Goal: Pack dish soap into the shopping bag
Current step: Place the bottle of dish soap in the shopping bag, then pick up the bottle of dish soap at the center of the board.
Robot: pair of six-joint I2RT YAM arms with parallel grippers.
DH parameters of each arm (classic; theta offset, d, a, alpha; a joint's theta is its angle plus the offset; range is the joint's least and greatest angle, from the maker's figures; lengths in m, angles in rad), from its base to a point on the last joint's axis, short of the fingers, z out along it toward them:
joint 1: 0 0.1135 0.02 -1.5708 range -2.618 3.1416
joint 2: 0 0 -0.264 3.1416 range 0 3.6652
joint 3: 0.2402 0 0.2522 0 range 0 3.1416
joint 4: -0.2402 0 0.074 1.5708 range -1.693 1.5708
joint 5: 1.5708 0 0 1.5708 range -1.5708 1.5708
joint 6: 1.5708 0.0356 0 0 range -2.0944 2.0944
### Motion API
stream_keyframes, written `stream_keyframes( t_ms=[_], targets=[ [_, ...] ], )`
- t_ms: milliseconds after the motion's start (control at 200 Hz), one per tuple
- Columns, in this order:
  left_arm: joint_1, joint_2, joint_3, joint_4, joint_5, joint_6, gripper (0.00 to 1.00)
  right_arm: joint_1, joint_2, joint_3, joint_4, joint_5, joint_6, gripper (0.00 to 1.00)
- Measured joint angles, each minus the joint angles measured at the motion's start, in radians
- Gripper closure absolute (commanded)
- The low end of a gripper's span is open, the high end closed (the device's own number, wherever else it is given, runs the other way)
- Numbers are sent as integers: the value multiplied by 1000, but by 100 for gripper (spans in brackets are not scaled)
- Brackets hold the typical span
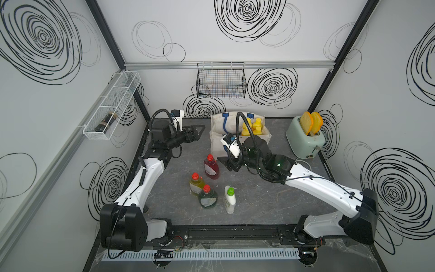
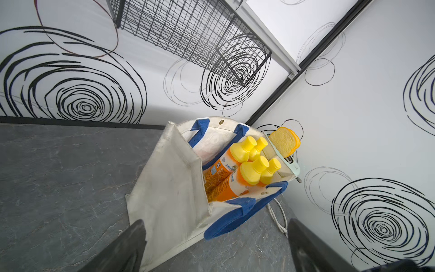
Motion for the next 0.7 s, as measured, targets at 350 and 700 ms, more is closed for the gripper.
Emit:
stream_keyframes(
  t_ms=[350, 700],
  targets=[
    [28, -4, -25, 34, 18, -33, 4, -4, 164, -16, 76, -37, -11, 29],
    [39, -14, -32, 63, 33, -50, 4, -17, 243, 5, 146, -69, -22, 31]
  ],
)
